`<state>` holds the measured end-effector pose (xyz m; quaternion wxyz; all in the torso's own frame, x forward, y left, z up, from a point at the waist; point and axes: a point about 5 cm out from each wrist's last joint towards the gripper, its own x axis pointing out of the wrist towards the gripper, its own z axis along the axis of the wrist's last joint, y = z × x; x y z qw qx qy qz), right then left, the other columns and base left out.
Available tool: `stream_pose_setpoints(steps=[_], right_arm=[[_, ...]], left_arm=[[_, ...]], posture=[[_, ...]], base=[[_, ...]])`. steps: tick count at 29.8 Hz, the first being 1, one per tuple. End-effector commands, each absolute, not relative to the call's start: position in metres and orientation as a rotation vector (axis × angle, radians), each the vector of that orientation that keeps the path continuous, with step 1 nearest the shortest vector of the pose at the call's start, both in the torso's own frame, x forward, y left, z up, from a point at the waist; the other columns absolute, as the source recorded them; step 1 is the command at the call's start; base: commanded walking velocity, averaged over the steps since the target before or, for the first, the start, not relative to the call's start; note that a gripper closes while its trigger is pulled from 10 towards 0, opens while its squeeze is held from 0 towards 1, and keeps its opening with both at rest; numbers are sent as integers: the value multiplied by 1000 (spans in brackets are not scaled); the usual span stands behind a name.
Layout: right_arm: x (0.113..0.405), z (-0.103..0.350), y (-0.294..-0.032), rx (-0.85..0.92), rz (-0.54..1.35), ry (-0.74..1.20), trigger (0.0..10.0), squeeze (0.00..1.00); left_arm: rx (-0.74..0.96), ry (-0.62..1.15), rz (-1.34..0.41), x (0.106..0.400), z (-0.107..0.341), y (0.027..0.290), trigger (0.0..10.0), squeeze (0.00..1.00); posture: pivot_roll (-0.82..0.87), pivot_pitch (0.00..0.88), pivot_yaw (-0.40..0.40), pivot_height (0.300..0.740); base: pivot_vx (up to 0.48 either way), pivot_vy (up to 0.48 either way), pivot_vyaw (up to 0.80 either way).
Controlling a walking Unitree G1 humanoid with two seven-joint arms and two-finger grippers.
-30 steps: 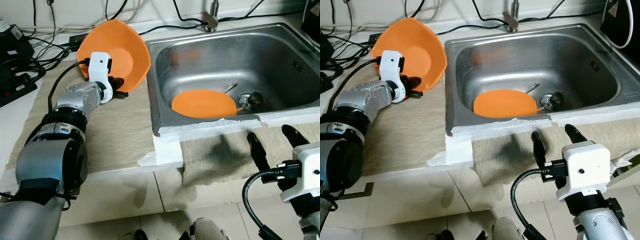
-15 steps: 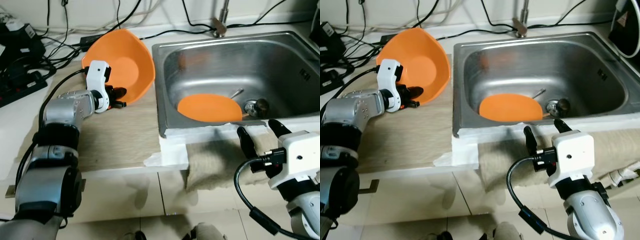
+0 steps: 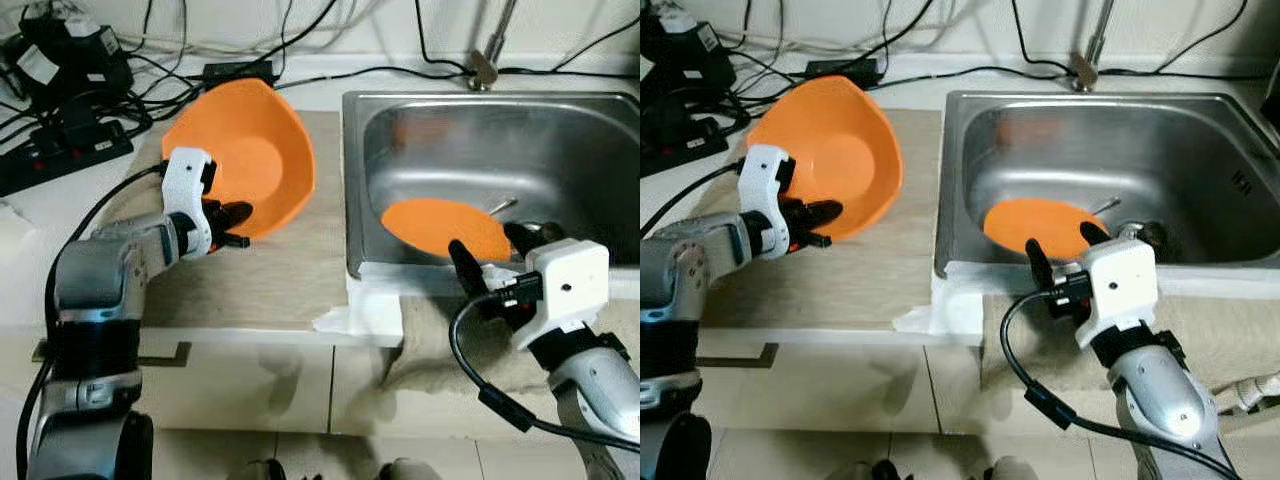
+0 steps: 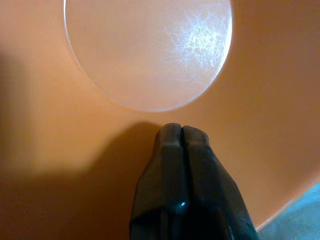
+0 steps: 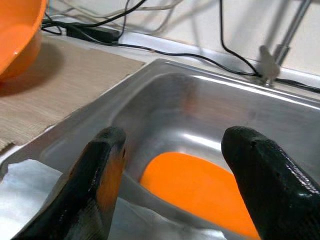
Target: Kitchen organization
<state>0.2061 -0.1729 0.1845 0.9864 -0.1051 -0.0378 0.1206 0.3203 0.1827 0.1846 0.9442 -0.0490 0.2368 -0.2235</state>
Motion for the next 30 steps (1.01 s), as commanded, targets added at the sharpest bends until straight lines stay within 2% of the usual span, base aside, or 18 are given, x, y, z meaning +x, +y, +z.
stream_pose_setpoints(steps=[1,8,14,21,24,30], right_arm=[[208,183,-172,-209,259,-80,10000,0],[214,182,-171,-210,274,-90,10000,0],[217,180,-170,-207,278,-94,10000,0],[221,179,-167,-198,276,-104,10000,0],[223,178,-165,-192,276,-111,10000,0],[228,175,-164,-185,266,-118,10000,0]], left_arm=[[-137,690,-396,307,149,188,10000,0],[-138,691,-443,288,154,170,10000,0],[-102,632,-497,290,165,160,10000,0],[46,456,-493,313,186,160,10000,0],[50,368,-477,325,194,158,10000,0],[66,318,-485,334,197,152,10000,0]], posture=[[-79,87,21,732],[-66,81,18,732],[-61,81,20,732],[-59,74,26,732],[-66,65,31,732],[-73,39,36,732]], base=[[0,0,0],[0,0,0],[0,0,0],[0,0,0],[0,0,0],[0,0,0]])
